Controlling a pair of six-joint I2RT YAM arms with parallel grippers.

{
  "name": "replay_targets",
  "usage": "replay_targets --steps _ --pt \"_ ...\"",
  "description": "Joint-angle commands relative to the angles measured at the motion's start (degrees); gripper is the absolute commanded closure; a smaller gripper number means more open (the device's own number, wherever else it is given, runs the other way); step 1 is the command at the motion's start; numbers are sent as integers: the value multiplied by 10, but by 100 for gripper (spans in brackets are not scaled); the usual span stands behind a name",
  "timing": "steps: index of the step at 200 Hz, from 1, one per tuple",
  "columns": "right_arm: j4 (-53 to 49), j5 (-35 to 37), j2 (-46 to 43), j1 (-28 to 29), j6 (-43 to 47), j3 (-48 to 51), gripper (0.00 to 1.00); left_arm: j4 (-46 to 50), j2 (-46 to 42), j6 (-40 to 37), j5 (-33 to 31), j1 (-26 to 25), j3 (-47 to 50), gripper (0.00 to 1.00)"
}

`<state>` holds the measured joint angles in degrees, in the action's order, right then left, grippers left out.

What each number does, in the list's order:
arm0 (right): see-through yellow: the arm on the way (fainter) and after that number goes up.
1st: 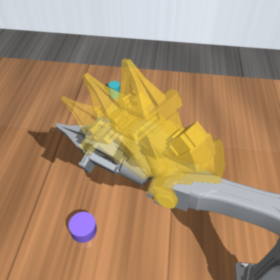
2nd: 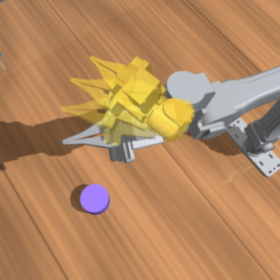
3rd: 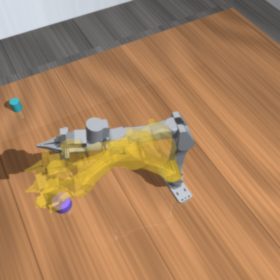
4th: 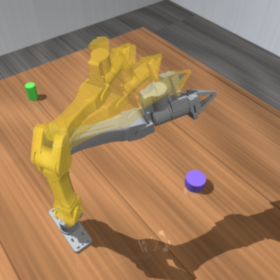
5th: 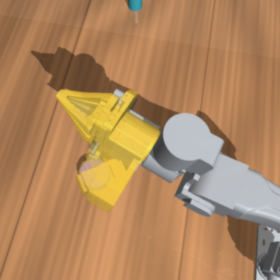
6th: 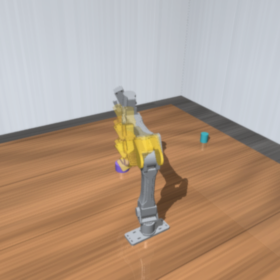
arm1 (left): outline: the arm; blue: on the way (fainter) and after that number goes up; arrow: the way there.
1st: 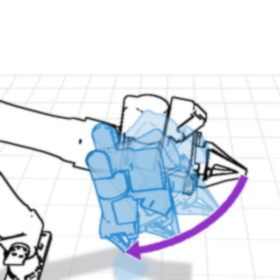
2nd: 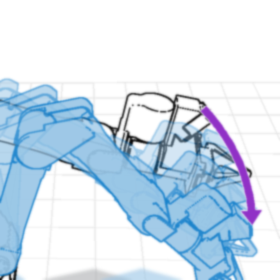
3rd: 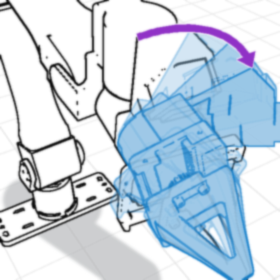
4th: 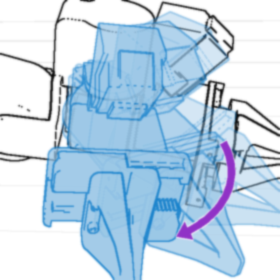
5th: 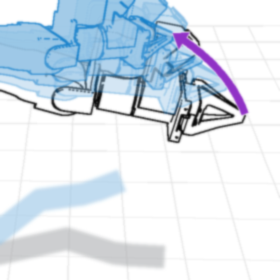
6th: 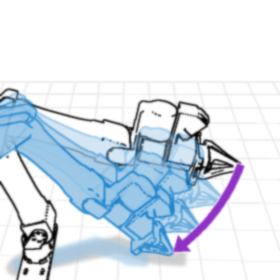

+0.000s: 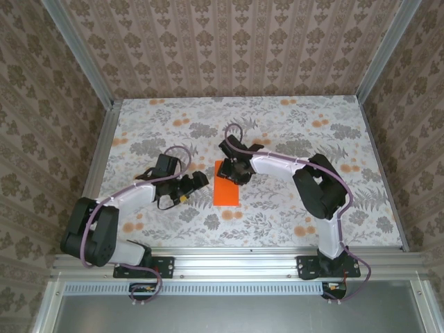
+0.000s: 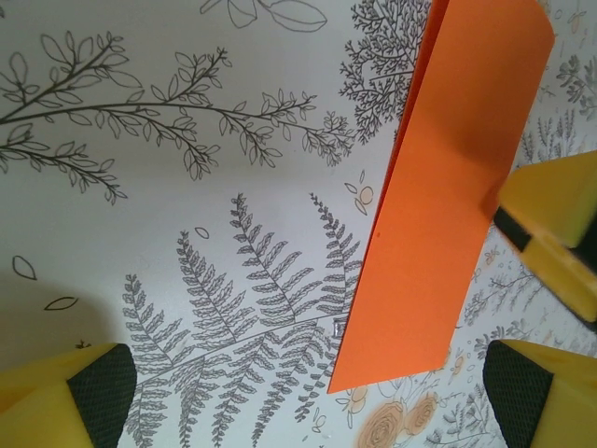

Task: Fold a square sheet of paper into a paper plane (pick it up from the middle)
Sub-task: Rotate the paper at the center of the table.

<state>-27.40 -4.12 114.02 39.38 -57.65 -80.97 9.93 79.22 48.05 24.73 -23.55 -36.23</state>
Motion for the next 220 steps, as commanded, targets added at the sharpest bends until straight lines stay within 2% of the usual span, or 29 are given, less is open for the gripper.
replay_targets --steps 1,50,108,138,151,185,220 --pt "-56 43 -23 0 72 -42 48 1 -17 16 -7 -3 2 1" --pt "-106 26 68 -19 173 -122 49 -1 -10 24 -4 -13 -9 2" --pt "-75 34 99 -39 187 -119 48 -9 0 24 7 -22 -9 2" --pt "-57 25 107 -45 157 -93 48 -34 17 36 31 -22 -7 4" --pt "-46 17 107 -50 134 -74 48 -55 23 51 43 -42 -1 5" --pt "-24 1 105 -65 77 -30 48 -116 47 93 80 -55 10 11" --pt "-5 -19 112 -78 52 -8 49 -128 71 109 90 -66 7 15"
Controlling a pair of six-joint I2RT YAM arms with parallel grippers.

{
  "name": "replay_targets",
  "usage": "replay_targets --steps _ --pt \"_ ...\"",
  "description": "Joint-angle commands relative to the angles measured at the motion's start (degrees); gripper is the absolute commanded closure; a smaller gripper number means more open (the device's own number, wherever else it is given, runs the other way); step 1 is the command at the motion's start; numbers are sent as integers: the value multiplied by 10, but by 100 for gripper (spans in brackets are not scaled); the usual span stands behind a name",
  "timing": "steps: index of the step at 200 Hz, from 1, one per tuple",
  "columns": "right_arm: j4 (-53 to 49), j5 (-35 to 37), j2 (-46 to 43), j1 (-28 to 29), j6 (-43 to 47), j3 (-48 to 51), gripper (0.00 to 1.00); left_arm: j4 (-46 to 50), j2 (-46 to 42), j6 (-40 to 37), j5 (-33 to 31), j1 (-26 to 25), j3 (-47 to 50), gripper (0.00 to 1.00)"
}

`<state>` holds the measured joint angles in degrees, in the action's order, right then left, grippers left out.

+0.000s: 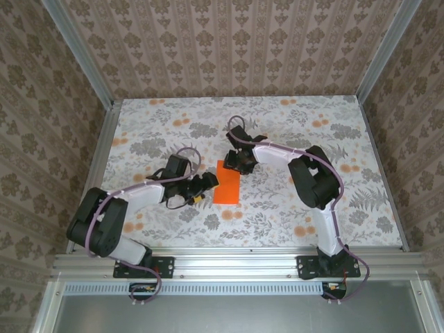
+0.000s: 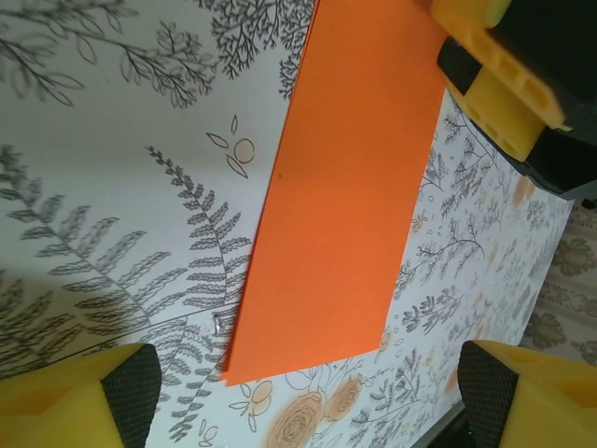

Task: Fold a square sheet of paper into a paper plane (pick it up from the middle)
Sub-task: Fold the triangle a second time at the center of the table.

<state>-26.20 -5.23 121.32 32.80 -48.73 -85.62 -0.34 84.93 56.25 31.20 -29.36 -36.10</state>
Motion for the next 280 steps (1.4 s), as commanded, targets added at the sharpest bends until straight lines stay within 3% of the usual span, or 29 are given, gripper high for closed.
replay_targets --steps 1,86,161,204,280 --pt "-18 -8 39 -13 -38 38 49 -25 14 27 26 -8 5 15" --pt "-17 -10 43 -21 -42 47 49 -29 61 48 71 -28 -14 18" --pt "-11 -13 42 -21 -41 51 50 -54 69 61 84 -31 -20 32" --pt "-7 -16 41 -21 -40 55 50 -47 62 54 60 -31 -19 47" --pt "26 -80 4 -27 -31 61 49 39 57 6 -21 -31 -48 88"
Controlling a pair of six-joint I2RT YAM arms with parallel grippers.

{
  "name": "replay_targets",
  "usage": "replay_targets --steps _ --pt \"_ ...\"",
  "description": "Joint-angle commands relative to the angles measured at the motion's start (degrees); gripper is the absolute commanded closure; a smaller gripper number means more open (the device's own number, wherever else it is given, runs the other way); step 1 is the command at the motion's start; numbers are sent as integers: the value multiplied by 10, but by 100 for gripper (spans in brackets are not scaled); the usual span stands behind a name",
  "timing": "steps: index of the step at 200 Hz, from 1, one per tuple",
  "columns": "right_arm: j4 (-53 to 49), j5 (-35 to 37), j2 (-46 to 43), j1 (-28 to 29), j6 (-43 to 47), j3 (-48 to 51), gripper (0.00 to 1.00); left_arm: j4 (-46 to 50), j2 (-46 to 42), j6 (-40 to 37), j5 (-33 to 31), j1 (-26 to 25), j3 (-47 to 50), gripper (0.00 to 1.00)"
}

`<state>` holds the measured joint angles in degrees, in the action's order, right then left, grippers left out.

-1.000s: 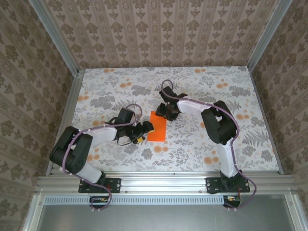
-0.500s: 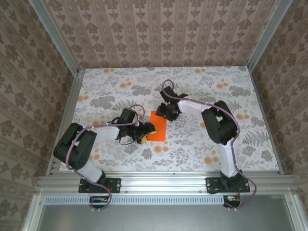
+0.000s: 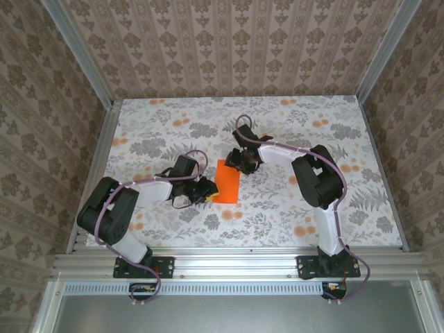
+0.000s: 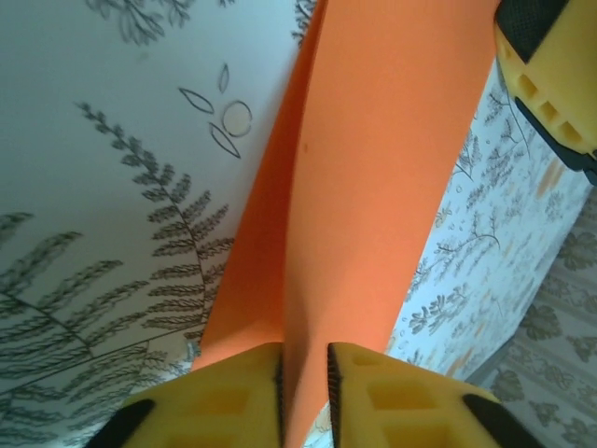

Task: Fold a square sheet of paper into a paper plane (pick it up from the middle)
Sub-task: Fold the triangle a second time at the center of the table.

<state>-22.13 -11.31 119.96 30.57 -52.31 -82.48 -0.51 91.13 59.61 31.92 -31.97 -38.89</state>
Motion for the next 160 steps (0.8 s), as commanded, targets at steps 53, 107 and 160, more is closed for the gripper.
replay_targets --steps 53,107,160 --pt "26 -98 -70 -10 77 51 46 119 -6 -98 -61 -3 -45 100" --pt "-1 -114 -90 8 130 74 52 196 -19 -161 -77 1 -82 100" --pt "-14 -119 -66 18 136 62 61 231 -27 -184 -61 0 -122 100"
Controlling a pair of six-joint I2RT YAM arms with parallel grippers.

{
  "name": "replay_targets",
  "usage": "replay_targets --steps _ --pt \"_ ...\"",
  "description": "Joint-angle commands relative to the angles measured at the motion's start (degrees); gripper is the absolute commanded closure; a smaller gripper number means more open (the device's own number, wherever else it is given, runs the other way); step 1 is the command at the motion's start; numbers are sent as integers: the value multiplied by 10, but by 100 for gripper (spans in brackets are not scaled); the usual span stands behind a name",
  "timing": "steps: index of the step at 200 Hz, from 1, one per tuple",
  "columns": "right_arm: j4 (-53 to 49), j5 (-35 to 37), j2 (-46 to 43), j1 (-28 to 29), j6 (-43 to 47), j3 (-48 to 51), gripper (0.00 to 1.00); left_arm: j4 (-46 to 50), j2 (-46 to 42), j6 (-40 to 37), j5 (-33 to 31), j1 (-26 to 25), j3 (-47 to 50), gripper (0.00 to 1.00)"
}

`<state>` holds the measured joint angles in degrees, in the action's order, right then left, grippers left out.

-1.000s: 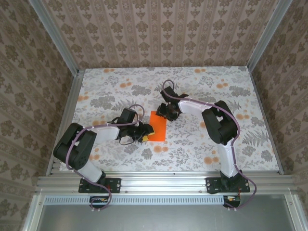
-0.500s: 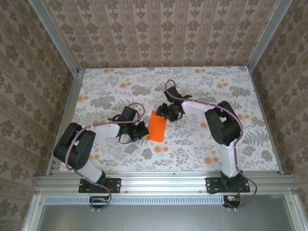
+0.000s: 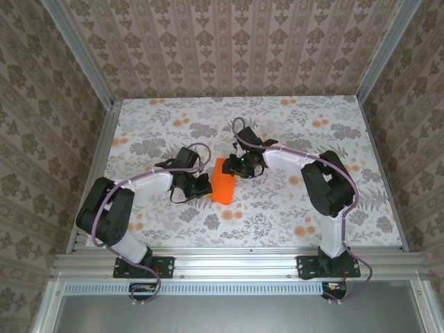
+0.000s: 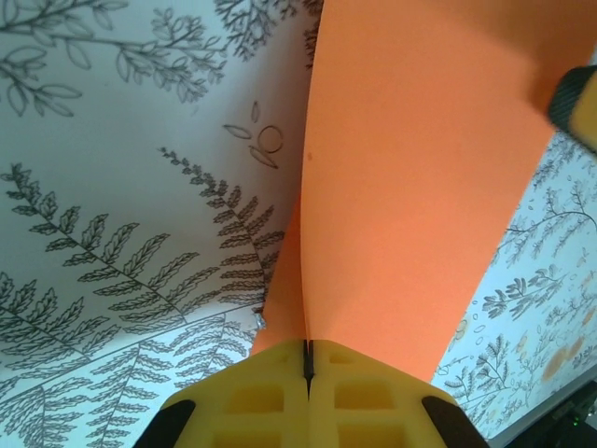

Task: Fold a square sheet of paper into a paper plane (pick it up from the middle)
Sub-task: Fold the triangle a second time at the center of the table.

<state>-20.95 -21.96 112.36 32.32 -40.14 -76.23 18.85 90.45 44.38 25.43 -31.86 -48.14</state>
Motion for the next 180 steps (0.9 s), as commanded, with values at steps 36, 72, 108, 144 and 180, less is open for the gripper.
replay_targets --steps 36,72,108,144,180 --pt "-48 8 12 0 22 0 61 38 -13 -41 15 -19 -49 100" --pt "-63 26 6 -5 26 11 61 25 18 -47 26 -33 -65 100" --pt "-72 46 -16 -15 34 31 61 25 52 -59 34 -50 -95 100" --pt "-69 49 -29 -23 36 45 62 19 86 -65 38 -59 -118 100" --pt "-51 46 -51 -27 37 59 63 16 98 -67 29 -60 -134 100"
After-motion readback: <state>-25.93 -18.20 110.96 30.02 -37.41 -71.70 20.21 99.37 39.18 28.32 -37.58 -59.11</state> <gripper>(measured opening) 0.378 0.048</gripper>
